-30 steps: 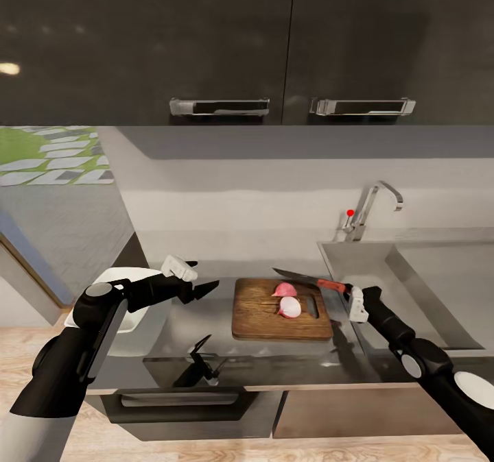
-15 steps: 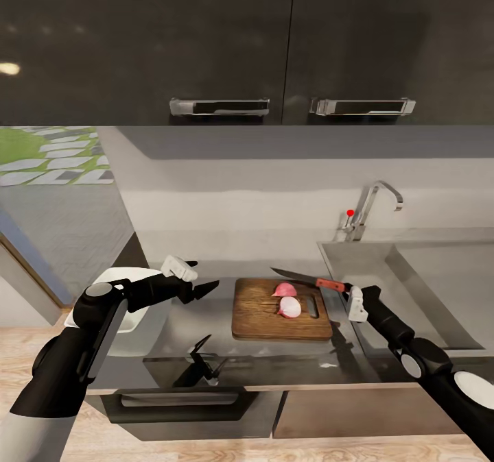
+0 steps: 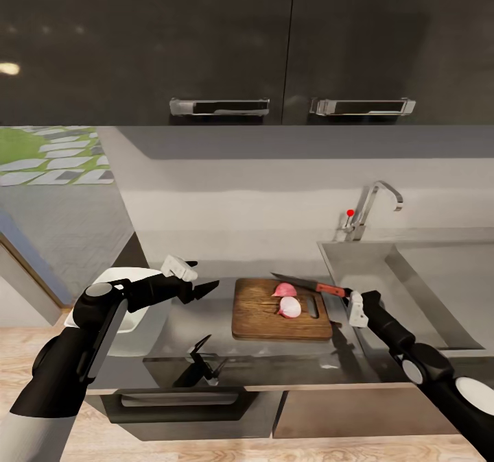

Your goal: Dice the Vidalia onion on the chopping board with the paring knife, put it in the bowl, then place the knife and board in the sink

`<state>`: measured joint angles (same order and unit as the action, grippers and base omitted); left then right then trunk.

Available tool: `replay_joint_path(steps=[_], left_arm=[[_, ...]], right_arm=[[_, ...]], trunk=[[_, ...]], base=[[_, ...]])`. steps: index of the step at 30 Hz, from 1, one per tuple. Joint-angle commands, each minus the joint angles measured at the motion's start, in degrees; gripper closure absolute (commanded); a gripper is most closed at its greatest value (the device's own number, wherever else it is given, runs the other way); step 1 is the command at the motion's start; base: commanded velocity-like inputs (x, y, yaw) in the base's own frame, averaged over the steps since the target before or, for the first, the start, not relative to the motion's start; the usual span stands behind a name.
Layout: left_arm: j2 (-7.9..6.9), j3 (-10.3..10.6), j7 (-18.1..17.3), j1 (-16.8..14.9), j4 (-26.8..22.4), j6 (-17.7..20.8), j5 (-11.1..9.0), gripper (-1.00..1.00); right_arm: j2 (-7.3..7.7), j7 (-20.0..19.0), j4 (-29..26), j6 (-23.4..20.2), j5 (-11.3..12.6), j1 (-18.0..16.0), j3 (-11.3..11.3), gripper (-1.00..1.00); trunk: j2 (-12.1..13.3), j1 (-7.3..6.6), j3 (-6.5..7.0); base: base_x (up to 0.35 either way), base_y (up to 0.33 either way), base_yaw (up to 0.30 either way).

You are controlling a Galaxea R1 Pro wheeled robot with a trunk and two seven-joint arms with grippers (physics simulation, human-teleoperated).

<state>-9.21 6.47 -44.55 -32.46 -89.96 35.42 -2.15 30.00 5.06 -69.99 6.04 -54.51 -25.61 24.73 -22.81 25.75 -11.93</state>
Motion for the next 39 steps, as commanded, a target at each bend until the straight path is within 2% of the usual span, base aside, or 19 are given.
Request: replay_joint_path(steps=[1,4,5,12,16,21,23,28,39], left_arm=[[-0.02,0.04,-0.01,-0.06,-0.04,0.44,-0.22,-1.0],[-0.02,0.04,0.01,-0.06,0.0,0.44,-0.22,-1.0],[-0.02,0.04,-0.01,-0.06,0.05,0.44,-0.22,-1.0],[-0.04,0.04,0.0,-0.06,0.05,0.44,-0.22,-1.0],[-0.04,0.04,-0.01,-0.06,0.05,0.44,-0.22,-1.0],[-0.04,0.04,-0.01,-0.06,0.05,0.44,-0.22,-1.0],[-0.03,0.04,-0.01,-0.06,0.05,0.44,-0.22,-1.0],[-0.04,0.04,-0.01,-0.06,0.05,0.44,-0.22,-1.0],[-0.04,0.04,-0.01,-0.06,0.05,0.44,-0.22,-1.0]], right_arm=[[0.06,0.37,0.03,-0.09,-0.59,0.15,0.14,1.0],[0.09,0.19,0.04,-0.07,-0.6,0.29,0.14,1.0],[0.72,-1.73,0.03,-0.11,-0.66,0.38,0.21,1.0],[0.76,-5.53,0.05,-0.1,-0.72,0.38,0.23,1.0],[0.76,-4.93,-0.61,0.33,-0.71,0.39,0.23,1.0],[0.76,-3.67,-5.6,2.51,-0.62,0.4,-0.04,1.0],[0.76,-3.6,-6.97,2.71,-0.58,0.39,-0.79,1.0],[0.76,-3.57,-7.74,2.79,-0.53,0.4,-1.5,1.0],[0.76,-4.06,-7.74,2.6,-0.46,0.4,-1.58,1.0]], trunk=[[-0.12,0.03,-0.11],[-0.12,0.03,-0.11],[-0.12,0.03,-0.11],[-0.12,0.03,-0.11],[-0.12,0.03,-0.11],[-0.12,0.03,-0.11],[-0.12,0.03,-0.11],[-0.12,0.03,-0.11],[-0.12,0.03,-0.11]], base=[[0.0,0.0,0.0],[0.0,0.0,0.0],[0.0,0.0,0.0],[0.0,0.0,0.0],[0.0,0.0,0.0],[0.0,0.0,0.0],[0.0,0.0,0.0],[0.0,0.0,0.0],[-0.045,0.0,0.0]])
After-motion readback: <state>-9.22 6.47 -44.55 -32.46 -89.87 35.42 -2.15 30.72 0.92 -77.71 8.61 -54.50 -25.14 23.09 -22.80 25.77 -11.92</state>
